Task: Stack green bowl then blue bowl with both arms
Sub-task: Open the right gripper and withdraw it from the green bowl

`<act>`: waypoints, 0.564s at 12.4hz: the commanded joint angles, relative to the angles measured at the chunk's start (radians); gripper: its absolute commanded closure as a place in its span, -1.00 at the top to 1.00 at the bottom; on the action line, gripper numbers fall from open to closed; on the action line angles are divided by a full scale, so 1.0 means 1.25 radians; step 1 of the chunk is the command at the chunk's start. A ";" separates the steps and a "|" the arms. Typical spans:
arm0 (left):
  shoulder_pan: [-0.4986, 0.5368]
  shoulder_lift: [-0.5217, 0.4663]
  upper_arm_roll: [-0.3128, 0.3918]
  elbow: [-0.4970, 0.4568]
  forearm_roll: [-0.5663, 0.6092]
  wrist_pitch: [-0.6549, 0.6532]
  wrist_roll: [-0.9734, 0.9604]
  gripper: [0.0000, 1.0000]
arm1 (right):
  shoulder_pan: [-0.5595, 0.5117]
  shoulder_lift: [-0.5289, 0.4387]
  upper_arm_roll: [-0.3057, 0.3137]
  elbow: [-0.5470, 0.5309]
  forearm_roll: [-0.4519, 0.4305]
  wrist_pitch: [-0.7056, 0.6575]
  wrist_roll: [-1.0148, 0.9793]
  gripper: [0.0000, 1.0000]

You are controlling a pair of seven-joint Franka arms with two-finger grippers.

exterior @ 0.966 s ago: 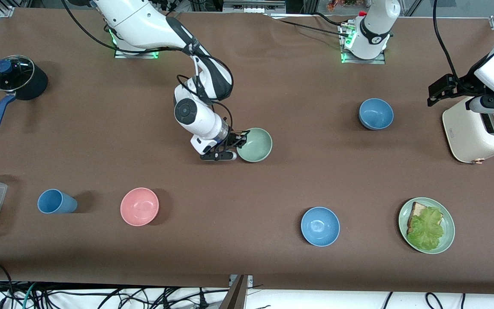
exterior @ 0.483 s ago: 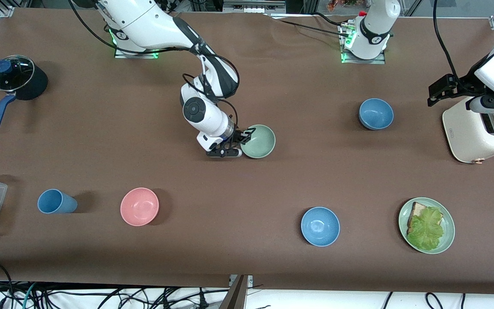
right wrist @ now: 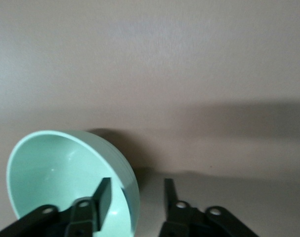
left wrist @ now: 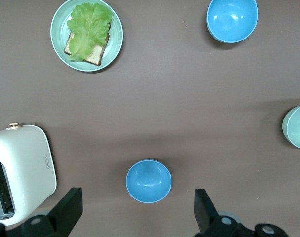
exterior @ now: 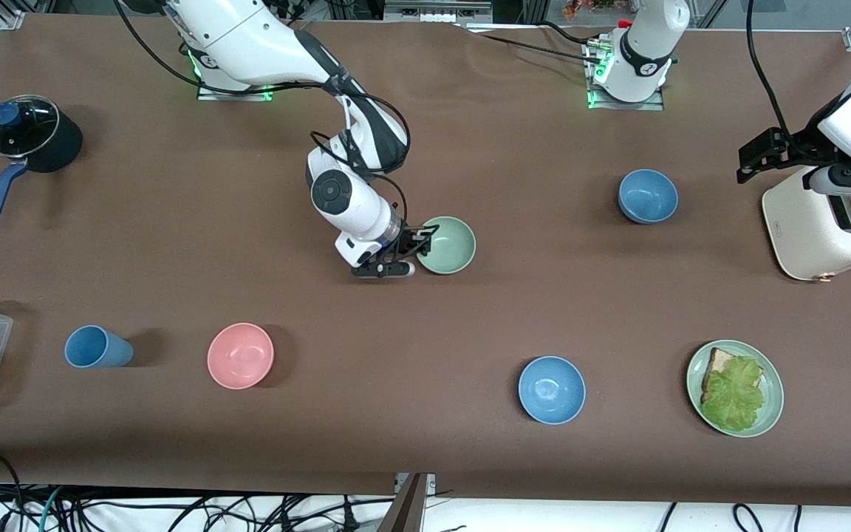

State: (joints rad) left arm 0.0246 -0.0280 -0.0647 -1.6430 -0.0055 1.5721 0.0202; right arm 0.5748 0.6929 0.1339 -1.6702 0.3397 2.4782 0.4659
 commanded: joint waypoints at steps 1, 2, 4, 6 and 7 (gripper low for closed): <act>0.004 0.013 0.000 0.026 -0.016 -0.017 -0.003 1.00 | 0.002 -0.028 -0.052 0.112 -0.013 -0.195 0.013 1.00; 0.005 0.013 0.001 0.026 -0.015 -0.017 0.001 1.00 | 0.002 -0.044 -0.086 0.145 -0.014 -0.263 0.003 1.00; 0.005 0.013 0.001 0.026 -0.015 -0.017 0.004 1.00 | -0.002 -0.096 -0.169 0.158 -0.015 -0.345 -0.048 1.00; 0.004 0.013 0.000 0.026 -0.016 -0.017 -0.003 1.00 | -0.006 -0.133 -0.276 0.158 -0.013 -0.448 -0.150 1.00; 0.005 0.013 0.001 0.026 -0.016 -0.016 -0.003 1.00 | -0.006 -0.143 -0.336 0.159 -0.010 -0.480 -0.233 1.00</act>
State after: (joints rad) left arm 0.0250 -0.0278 -0.0636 -1.6430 -0.0055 1.5721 0.0202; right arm 0.5671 0.5444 -0.1867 -1.4607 0.3286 1.9487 0.3029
